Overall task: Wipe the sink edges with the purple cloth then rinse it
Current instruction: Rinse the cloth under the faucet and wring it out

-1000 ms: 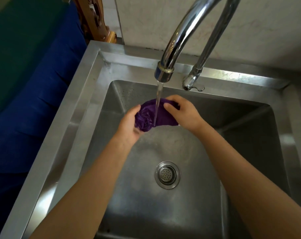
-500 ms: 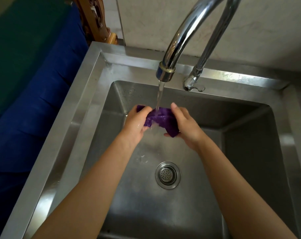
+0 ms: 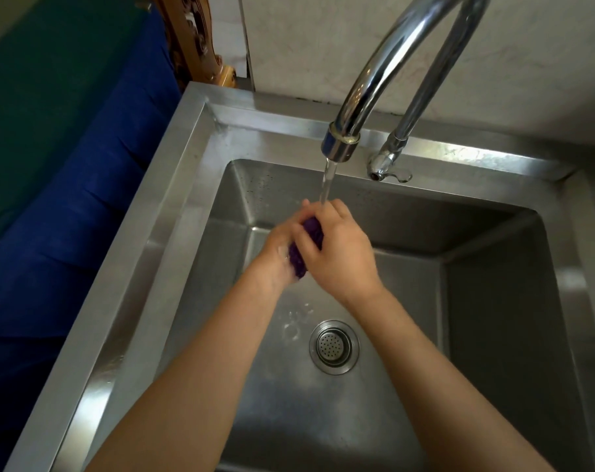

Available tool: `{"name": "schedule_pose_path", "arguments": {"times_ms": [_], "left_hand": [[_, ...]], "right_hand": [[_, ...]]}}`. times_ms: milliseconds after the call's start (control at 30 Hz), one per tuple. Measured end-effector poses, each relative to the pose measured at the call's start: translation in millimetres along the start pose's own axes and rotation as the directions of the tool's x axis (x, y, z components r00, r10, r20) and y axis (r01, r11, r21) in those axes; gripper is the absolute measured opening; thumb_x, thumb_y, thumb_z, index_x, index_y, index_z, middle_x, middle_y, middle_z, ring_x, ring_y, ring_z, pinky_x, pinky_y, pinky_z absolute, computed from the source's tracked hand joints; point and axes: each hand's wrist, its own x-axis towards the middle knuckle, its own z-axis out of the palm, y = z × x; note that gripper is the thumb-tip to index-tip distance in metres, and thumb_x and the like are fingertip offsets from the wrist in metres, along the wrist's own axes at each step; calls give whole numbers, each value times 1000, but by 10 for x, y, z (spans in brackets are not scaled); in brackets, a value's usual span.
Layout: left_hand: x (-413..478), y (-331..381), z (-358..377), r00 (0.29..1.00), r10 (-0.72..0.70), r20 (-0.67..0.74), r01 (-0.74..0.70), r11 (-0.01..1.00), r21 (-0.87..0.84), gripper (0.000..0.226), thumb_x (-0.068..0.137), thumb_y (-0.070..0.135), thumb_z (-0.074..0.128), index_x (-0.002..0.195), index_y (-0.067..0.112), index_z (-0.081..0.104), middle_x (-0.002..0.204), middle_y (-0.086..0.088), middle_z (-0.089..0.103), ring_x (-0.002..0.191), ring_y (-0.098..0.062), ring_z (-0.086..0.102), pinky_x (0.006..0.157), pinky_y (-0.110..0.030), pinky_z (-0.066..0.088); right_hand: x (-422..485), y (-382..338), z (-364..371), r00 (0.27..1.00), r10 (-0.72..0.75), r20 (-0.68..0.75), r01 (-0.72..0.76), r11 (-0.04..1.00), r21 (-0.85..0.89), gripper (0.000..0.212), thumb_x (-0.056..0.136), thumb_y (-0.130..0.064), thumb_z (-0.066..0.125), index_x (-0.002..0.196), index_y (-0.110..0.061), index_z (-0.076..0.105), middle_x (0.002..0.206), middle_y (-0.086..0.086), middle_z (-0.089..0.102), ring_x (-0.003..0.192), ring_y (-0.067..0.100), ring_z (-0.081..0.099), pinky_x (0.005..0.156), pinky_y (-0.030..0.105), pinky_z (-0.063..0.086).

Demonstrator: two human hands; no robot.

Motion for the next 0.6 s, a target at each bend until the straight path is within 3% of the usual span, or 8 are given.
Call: {"name": "schedule_pose_path", "arguments": {"times_ms": [67,133,267,400,500,600], "left_hand": [[-30,-87,15,994,82,66,-71,986,-148,65,94,41,30,46,23,72,51,7,66,54,-3,66,48,-15,50],[-65,-89,48,993,96,75,-77,971,-228,61,92,43,31,53,21,73,57,5,67,58,-8,66,50,-19,51],[-58,-64,120,987,-16,-159,12,1000,-25,56,94,34,38,42,21,54,36,4,42,33,-10,40,34,-15,25],[-53,-24,166,956,99,-276,-50,982,180,58,92,27,40,36,20,53,30,4,41,24,-11,38,30,-14,25],[-12,28,157,889,252,-382,-131,940,314,45,93,35,43,54,17,57,45,-2,55,29,-14,50,31,-19,37],[39,25,70,837,378,-396,-239,903,356,40,90,43,51,63,15,60,58,-1,62,50,-17,61,47,-28,51]], "right_hand": [[22,-72,96,994,-21,-105,5,988,-154,33,87,-44,53,86,-11,55,87,7,56,68,28,57,56,34,43],[103,-94,156,988,-12,-155,-22,977,-213,38,92,-44,46,82,-9,57,83,9,61,68,32,59,54,32,36],[311,49,155,983,124,-137,-149,971,-187,39,95,-37,38,74,-9,56,76,13,65,71,38,61,59,33,36],[463,167,155,962,266,-63,-271,960,-72,44,95,-37,34,58,-16,43,60,5,54,68,34,60,59,33,39],[496,298,144,946,324,-16,-323,945,54,39,95,-42,33,72,-15,50,72,10,61,74,31,60,65,38,47],[484,395,85,909,391,143,-413,890,192,45,94,-50,32,93,-13,59,83,6,64,79,24,60,76,39,50]]}}
